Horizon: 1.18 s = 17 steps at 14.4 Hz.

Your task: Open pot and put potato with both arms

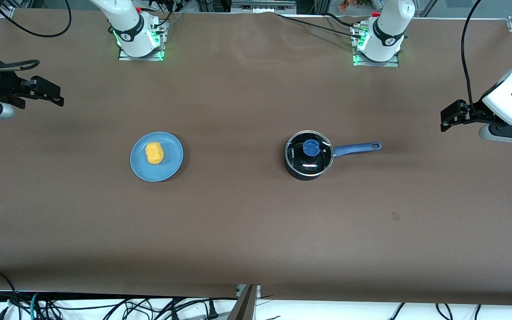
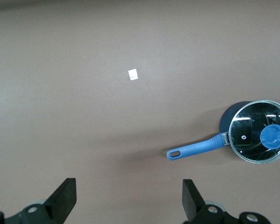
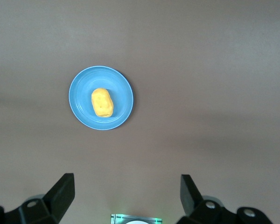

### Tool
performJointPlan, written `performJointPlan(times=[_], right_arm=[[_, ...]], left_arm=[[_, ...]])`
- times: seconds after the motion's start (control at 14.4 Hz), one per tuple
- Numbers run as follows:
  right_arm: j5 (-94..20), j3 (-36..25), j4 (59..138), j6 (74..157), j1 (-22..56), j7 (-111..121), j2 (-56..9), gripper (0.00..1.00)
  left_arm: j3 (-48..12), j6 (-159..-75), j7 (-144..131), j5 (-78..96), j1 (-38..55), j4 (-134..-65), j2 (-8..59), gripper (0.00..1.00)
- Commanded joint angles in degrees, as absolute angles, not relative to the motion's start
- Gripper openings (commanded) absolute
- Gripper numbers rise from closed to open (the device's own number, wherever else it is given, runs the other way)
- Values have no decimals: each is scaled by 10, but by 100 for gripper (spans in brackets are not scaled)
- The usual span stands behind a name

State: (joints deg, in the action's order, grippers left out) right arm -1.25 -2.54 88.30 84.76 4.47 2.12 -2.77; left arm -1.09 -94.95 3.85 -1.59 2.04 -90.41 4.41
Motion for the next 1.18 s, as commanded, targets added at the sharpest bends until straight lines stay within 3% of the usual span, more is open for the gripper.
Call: performJointPlan(times=[0.0,1.11], right_arm=[[-19,-24,865,842,43,25,-37,100],[-20,-24,866,847,43,25,-37,100]], left_arm=[[-11,-943,47,-8,25,-891,51,100],[-24,-917,-8,0,24,-890,49,100]])
